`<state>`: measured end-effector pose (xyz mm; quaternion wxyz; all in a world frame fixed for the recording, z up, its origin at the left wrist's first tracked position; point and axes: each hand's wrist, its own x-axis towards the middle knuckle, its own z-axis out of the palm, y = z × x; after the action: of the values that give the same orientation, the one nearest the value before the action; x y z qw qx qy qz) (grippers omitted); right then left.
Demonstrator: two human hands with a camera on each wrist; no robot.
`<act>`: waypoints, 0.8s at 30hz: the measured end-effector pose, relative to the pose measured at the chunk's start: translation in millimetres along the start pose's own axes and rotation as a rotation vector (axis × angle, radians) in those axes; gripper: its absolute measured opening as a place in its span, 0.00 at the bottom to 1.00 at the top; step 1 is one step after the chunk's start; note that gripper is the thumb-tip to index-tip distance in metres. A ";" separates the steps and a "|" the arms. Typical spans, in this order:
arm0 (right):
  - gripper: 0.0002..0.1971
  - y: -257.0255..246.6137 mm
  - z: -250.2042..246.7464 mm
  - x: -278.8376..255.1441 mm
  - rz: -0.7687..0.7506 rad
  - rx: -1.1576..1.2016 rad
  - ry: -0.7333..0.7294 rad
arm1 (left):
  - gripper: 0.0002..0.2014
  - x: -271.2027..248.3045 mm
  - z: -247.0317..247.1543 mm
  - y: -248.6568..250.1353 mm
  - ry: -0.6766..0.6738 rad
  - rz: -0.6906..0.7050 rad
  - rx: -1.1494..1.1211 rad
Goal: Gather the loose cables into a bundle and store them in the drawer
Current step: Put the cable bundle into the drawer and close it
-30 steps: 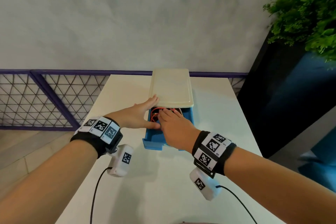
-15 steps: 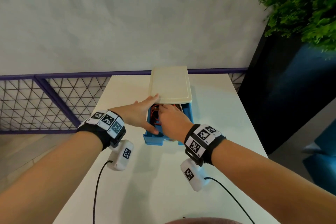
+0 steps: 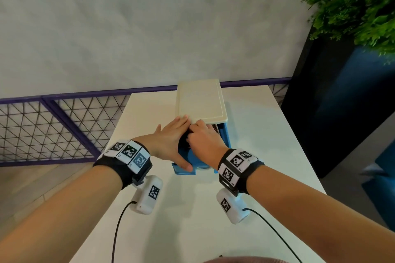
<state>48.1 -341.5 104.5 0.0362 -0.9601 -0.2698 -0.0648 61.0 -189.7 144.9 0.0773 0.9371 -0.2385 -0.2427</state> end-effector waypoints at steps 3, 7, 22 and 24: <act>0.16 3.5 -1.3 -8.2 0.003 0.170 0.126 | 0.66 0.4 -1.0 -0.1 0.081 0.002 -0.009; 0.24 10.2 -8.1 -27.3 -0.012 0.219 0.173 | 0.59 2.4 -5.8 -1.2 0.148 -0.002 0.001; 0.19 27.7 -14.1 0.1 -0.122 0.116 -0.374 | 0.46 6.3 -19.2 2.7 0.219 0.023 0.047; 0.13 27.8 -17.5 -1.7 -0.166 0.267 -0.267 | 0.45 7.7 -19.7 3.9 0.209 0.022 0.062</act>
<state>59.4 -367.9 120.7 0.1213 -0.9213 -0.3566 0.0968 75.0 -196.3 159.9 0.0755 0.9566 -0.2466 -0.1355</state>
